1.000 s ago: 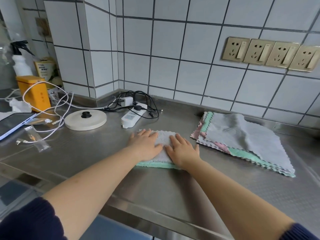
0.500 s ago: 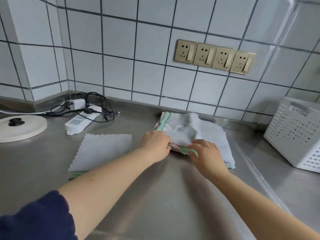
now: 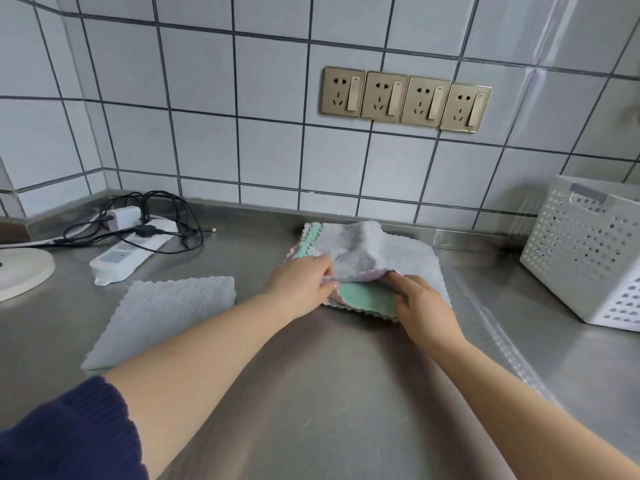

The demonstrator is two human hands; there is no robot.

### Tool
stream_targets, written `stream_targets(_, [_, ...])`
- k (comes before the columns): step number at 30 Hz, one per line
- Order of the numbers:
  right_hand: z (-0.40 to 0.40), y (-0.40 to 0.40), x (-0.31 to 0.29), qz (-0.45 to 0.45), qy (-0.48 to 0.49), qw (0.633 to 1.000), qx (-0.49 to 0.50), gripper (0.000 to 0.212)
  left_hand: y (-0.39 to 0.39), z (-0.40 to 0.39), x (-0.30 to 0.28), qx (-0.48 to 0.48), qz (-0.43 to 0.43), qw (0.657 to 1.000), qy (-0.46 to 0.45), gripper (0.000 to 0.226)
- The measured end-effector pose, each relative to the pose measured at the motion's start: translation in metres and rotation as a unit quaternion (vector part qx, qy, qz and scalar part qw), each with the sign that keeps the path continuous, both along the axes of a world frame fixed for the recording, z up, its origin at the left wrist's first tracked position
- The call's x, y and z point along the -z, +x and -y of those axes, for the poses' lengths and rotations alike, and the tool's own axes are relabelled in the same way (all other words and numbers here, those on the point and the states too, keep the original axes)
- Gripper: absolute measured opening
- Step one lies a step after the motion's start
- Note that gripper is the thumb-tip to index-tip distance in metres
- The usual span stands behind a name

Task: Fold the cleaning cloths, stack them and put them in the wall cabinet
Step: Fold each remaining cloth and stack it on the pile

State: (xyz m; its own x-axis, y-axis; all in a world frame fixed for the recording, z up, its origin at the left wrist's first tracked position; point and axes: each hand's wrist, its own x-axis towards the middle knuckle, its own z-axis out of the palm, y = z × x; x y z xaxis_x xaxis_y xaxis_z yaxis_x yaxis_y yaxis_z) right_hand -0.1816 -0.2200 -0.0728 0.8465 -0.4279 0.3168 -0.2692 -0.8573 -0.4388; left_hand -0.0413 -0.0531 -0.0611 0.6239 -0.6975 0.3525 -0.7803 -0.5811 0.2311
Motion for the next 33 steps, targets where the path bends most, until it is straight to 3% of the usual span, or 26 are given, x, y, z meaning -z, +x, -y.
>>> stream_targets(3, [-0.002, 0.006, -0.008, 0.023, -0.025, 0.999, -0.021, 0.062, -0.005, 0.013, -0.004, 0.011, 0.02, 1.0, 0.008, 0.029])
stream_targets(8, [0.0, -0.004, -0.028, 0.036, -0.102, 0.994, -0.007, 0.074, 0.004, 0.021, -0.013, -0.048, 0.054, 0.997, 0.033, 0.011])
stream_targets(12, [0.007, -0.028, -0.035, 0.023, -0.165, 0.986, -0.023, 0.09, 0.01, 0.001, -0.026, -0.031, 0.047, 0.998, -0.013, 0.016])
stream_targets(16, [-0.002, -0.061, -0.04, 0.058, -0.097, 0.989, -0.095, 0.063, -0.01, -0.03, -0.041, 0.048, 0.094, 0.994, 0.022, 0.04])
stream_targets(19, [-0.01, -0.089, -0.037, 0.007, -0.082, 0.993, -0.086, 0.066, -0.03, -0.066, -0.039, 0.106, 0.074, 0.991, 0.037, 0.059])
stream_targets(22, [-0.012, -0.121, -0.029, -0.026, -0.082, 0.993, -0.083, 0.067, -0.05, -0.106, -0.032, 0.149, 0.011, 0.987, 0.064, 0.037])
stream_targets(25, [-0.013, -0.146, -0.029, -0.074, -0.052, 0.992, -0.088, 0.044, -0.07, -0.135, -0.021, 0.155, -0.03, 0.984, 0.081, 0.018])
stream_targets(28, [-0.022, -0.162, -0.03, -0.13, -0.053, 0.986, -0.095, 0.02, -0.091, -0.15, -0.012, 0.147, -0.065, 0.984, 0.073, 0.014])
stream_targets(31, [-0.033, -0.175, -0.028, -0.139, -0.05, 0.985, -0.092, 0.014, -0.111, -0.164, -0.004, 0.133, -0.11, 0.981, 0.087, 0.015])
stream_targets(33, [-0.037, -0.176, -0.029, -0.131, -0.044, 0.986, -0.089, 0.014, -0.116, -0.169, -0.001, 0.128, -0.091, 0.983, 0.092, 0.018])
